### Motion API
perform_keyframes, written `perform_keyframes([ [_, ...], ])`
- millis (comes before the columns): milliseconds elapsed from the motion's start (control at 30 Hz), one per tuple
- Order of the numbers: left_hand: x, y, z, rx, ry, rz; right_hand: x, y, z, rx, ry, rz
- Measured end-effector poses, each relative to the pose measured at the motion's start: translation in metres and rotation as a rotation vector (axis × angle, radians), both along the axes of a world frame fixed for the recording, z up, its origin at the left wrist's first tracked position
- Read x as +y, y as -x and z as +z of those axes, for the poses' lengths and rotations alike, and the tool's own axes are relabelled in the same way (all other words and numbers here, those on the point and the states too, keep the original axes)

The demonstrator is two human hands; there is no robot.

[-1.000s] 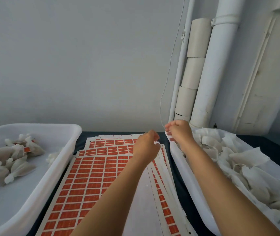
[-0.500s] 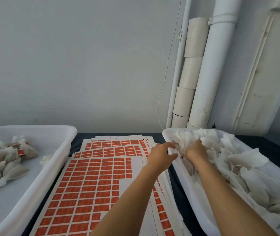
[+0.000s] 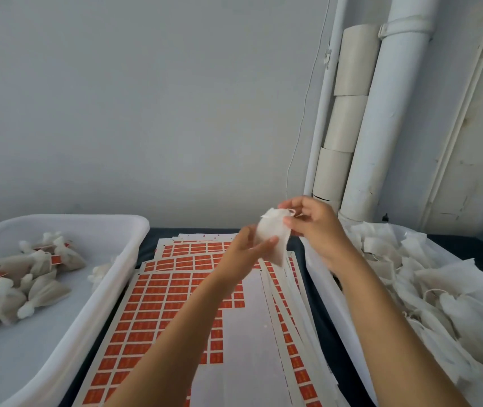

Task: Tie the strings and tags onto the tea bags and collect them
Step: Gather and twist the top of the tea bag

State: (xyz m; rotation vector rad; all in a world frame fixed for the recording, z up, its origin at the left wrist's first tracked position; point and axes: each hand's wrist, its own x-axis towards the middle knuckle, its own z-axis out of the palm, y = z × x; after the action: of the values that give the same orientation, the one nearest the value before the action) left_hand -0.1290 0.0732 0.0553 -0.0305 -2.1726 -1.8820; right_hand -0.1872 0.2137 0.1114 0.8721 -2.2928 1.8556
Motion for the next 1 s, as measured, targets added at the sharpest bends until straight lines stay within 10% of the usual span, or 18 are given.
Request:
perform_keyframes([
  [300, -0.035, -0.027, -0.058, -0.138, -0.004, 0.205, -0.044, -0.013, -0.095, -0.338, 0.002, 0.090],
  [1000, -0.035, -0.031, -0.095, 0.071, -0.107, 0.269, -0.062, -0.035, -0.149, -0.124, 0.124, -0.027],
])
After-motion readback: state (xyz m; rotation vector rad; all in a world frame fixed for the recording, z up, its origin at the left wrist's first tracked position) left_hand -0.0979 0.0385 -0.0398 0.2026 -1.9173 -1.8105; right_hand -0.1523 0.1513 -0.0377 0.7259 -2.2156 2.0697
